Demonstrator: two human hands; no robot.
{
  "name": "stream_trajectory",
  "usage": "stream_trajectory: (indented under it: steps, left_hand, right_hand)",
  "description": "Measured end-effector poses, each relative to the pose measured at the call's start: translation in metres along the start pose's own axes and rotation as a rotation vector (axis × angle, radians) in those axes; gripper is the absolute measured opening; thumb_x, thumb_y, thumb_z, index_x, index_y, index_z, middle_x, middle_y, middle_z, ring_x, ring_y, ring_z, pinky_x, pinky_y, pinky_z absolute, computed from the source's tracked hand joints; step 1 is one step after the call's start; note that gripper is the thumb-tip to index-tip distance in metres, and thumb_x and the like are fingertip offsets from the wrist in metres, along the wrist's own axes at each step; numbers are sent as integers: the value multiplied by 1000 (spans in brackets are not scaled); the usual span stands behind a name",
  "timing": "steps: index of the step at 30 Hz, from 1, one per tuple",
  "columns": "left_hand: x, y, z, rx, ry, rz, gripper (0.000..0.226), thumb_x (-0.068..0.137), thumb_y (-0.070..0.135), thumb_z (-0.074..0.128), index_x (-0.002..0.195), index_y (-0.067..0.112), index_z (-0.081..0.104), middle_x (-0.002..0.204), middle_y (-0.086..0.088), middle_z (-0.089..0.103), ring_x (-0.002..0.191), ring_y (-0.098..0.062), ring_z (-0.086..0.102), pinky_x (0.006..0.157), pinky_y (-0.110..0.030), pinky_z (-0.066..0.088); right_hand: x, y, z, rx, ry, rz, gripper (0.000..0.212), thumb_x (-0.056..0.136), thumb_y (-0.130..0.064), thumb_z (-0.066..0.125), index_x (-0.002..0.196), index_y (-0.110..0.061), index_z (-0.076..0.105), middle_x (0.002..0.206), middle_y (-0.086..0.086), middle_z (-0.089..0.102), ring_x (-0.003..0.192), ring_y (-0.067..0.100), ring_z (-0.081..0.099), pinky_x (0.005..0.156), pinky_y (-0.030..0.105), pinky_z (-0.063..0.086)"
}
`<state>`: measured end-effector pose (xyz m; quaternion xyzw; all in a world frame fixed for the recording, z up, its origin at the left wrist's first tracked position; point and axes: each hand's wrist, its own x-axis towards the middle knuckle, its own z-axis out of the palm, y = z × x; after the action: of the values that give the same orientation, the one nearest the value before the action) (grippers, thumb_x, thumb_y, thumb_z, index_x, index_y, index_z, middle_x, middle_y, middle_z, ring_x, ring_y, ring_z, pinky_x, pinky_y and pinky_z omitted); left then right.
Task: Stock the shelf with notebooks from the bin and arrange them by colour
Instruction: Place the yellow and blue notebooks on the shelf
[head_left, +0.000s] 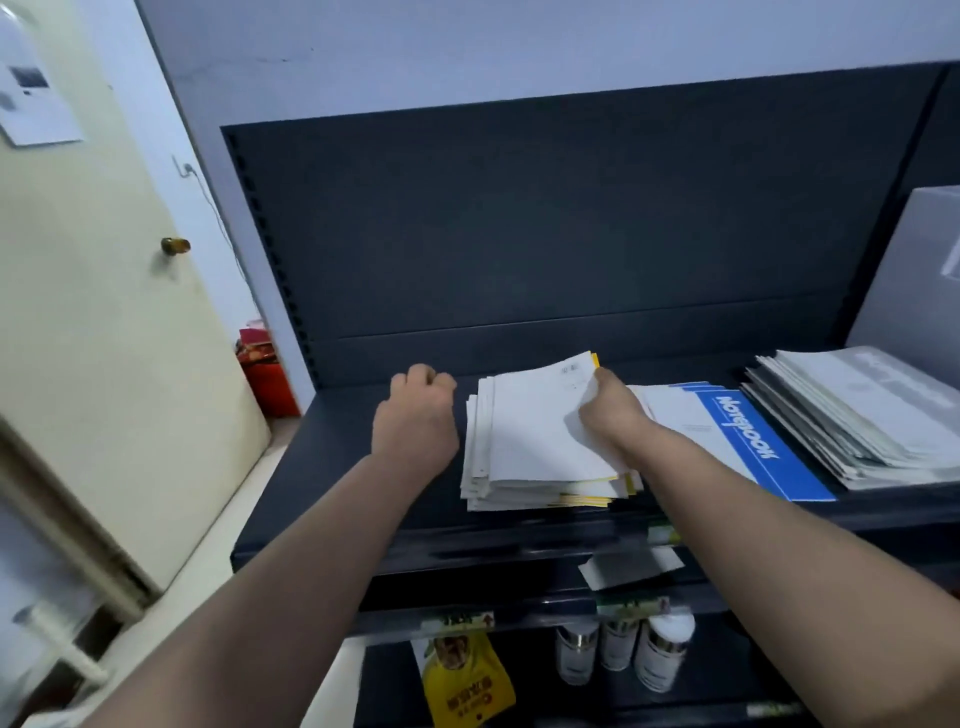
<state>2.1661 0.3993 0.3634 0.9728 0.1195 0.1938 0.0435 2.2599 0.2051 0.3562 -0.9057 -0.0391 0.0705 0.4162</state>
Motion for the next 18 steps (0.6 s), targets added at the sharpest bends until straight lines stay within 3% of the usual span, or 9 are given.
stream_trajectory:
  steps: [2,5,11,18]
  left_hand:
    - [0,3,-6,-32,19,21,37,88,6,53,125,12,54,128,-5,46,112,-26,43,76,-36,46]
    - [6,12,-12,-46,25,59,38,87,4,54,125,11,53,129,-4,46,112,-25,43,78,-38,49]
    - [23,62,-7,-93,-45,145,42,90,5,48,130,15,49,133,-3,44,117,-24,41,86,-38,49]
    - [17,190,14,-286,-72,429,37,92,10,50,128,17,52,130,-3,47,118,-27,42,93,-42,46]
  right_hand:
    - [-2,5,6,-410,-11,-35,43,87,-14,41,129,-11,42,139,16,37,127,34,37,101,40,37]
    - [-9,15,6,-786,96,-207,45,87,-19,39,132,-15,45,137,10,33,125,30,31,99,42,33]
    - [-20,37,-29,-894,210,-293,51,89,-16,44,140,-20,38,147,6,31,132,28,29,101,43,32]
    - [-74,125,-114,-901,348,-105,52,88,-18,47,139,-22,38,142,5,39,128,28,37,96,40,36]
